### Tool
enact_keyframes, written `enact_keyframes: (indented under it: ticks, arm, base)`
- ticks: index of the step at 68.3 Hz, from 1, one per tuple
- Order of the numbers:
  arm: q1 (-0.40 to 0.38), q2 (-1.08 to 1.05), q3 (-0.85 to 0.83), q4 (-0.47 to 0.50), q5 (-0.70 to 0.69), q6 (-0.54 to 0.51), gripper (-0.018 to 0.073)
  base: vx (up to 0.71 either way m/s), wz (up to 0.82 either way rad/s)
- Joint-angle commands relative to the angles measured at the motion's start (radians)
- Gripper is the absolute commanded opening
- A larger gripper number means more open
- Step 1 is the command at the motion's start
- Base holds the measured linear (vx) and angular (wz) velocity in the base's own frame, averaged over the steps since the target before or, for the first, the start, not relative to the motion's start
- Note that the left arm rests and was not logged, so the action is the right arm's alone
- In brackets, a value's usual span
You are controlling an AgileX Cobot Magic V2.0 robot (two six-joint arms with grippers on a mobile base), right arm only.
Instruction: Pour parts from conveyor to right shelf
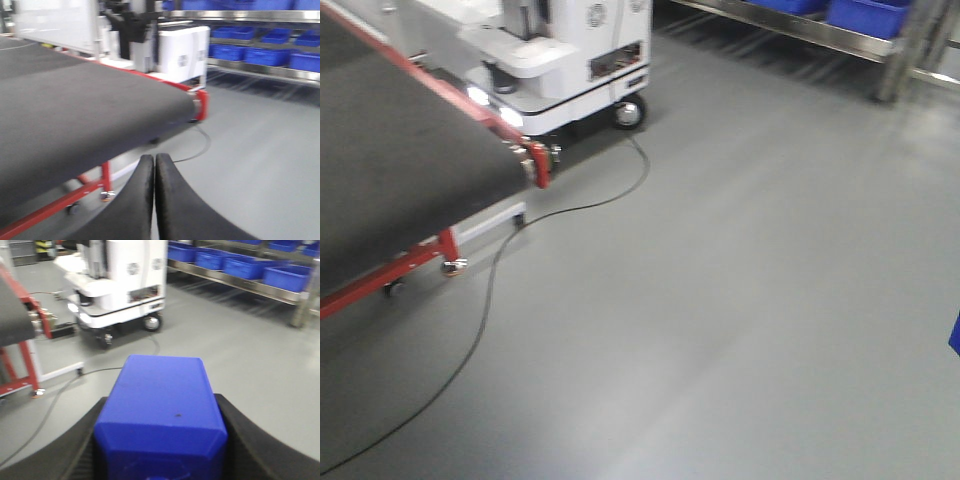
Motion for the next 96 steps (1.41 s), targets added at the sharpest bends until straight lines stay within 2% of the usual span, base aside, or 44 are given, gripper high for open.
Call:
enact_keyframes:
  ticks: [1, 72, 96]
  arm:
    - [-0.001, 0.009, -0.027, 0.002, -0.082, 0.000, -0.0006]
    - [-0.001, 0.009, -0.027, 0.002, -0.082, 0.002, -0.0006]
    - [-0.001, 0.009, -0.027, 0.002, -0.082, 0.002, -0.0006]
  base:
    - [-0.28, -0.63]
    - [-0.22, -0.72]
    - [-0.09, -0.38]
